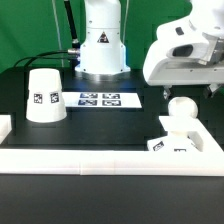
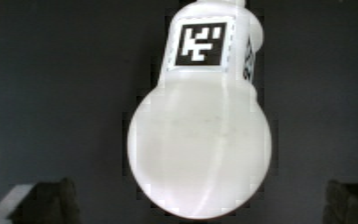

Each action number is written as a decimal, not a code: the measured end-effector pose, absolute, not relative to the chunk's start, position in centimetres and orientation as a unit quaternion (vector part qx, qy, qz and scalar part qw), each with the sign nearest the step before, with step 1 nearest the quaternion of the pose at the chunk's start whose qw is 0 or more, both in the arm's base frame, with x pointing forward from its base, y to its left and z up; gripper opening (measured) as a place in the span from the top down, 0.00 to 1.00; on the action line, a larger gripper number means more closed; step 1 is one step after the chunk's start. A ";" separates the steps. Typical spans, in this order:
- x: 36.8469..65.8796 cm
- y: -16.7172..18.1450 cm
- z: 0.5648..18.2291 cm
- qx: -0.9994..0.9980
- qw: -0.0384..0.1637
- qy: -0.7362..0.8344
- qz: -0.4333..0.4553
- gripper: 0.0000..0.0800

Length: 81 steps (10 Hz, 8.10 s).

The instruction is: Assemble lamp

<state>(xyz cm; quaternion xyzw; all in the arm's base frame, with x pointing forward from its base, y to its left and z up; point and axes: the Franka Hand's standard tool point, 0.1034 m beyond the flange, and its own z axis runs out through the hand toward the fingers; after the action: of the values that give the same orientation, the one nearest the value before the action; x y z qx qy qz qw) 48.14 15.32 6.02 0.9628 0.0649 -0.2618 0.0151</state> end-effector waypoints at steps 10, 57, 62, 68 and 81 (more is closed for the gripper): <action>47.8 15.0 4.5 0.905 0.035 0.063 -0.420 0.13; 54.8 8.8 11.4 0.983 -0.023 0.184 -0.007 0.28; 55.1 8.3 11.0 0.979 -0.016 0.187 0.076 0.28; 58.4 8.7 13.8 0.975 -0.015 0.201 0.098 0.28; 60.5 8.4 14.7 0.942 0.014 0.272 0.196 0.28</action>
Offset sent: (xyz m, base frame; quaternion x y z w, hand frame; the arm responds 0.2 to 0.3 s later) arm 0.0010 0.0017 -0.0013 -0.0026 -0.1920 -0.0009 0.9814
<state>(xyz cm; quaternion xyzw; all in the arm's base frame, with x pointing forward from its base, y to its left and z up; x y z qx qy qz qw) 60.49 8.36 14.67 0.9421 0.2715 0.1961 0.0136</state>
